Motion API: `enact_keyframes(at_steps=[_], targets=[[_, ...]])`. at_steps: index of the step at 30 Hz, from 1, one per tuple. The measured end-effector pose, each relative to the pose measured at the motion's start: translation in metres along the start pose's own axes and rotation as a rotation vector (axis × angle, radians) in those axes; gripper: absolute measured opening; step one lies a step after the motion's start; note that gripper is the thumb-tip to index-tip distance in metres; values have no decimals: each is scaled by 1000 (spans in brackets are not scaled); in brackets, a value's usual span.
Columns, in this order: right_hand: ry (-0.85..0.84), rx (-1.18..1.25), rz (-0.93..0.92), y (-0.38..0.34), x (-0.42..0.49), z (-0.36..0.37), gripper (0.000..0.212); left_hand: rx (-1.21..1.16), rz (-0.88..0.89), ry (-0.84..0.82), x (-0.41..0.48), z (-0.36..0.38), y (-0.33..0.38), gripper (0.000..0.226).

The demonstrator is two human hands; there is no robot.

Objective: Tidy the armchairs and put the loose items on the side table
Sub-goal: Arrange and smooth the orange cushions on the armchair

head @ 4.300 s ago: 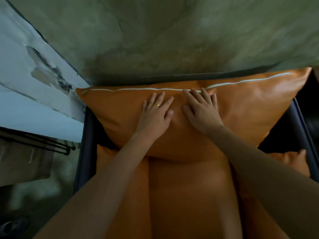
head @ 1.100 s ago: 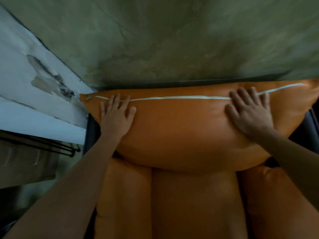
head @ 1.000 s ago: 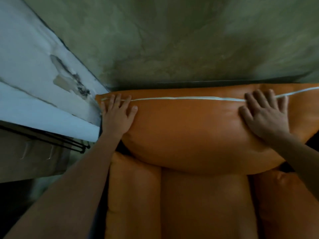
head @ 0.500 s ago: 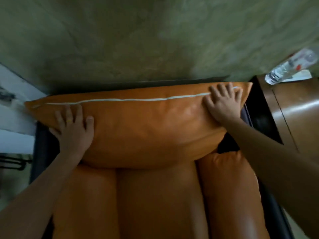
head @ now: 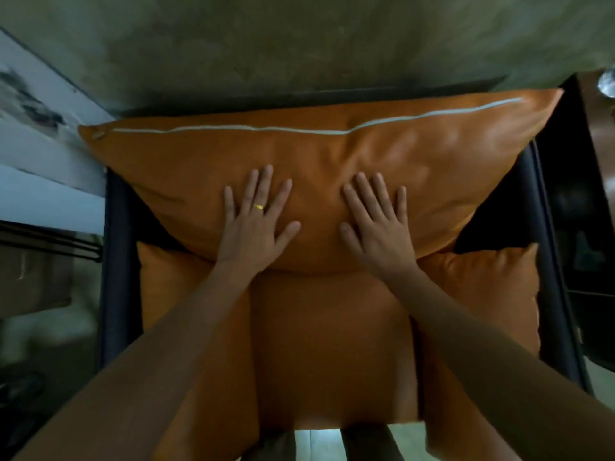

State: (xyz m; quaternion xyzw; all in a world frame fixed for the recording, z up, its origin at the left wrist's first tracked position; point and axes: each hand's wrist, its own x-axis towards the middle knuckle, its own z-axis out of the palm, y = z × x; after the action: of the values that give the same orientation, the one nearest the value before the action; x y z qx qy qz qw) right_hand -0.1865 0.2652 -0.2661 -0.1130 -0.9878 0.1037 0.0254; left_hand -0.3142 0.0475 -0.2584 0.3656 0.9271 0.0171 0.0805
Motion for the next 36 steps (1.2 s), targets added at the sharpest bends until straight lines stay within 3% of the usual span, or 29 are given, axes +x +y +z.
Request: enact_keyframes(at_steps=[6, 10, 13, 17, 19, 22, 25, 31, 36], targets=[[54, -139, -225, 70, 18, 29, 63, 139, 128, 52, 13, 22, -70, 74], [117, -161, -84, 106, 5, 20, 62, 139, 83, 71, 4, 20, -88, 66], [117, -125, 102, 116, -15, 9, 62, 112, -64, 55, -15, 14, -101, 64], [167, 18, 370, 68, -29, 9, 64, -160, -464, 79, -41, 14, -71, 65], [155, 118, 307, 26, -41, 19, 68, -276, -584, 126, -53, 19, -36, 65], [53, 110, 36, -17, -56, 44, 70, -232, -338, 193, -68, 40, 20, 65], [78, 66, -38, -8, -44, 71, 70, -151, -84, 177, -56, 77, 35, 70], [246, -81, -295, 55, -28, 114, 65, 74, 32, 319, -30, 137, -18, 71], [281, -190, -385, 93, -27, 107, 63, 40, -53, 312, -30, 135, -20, 69]])
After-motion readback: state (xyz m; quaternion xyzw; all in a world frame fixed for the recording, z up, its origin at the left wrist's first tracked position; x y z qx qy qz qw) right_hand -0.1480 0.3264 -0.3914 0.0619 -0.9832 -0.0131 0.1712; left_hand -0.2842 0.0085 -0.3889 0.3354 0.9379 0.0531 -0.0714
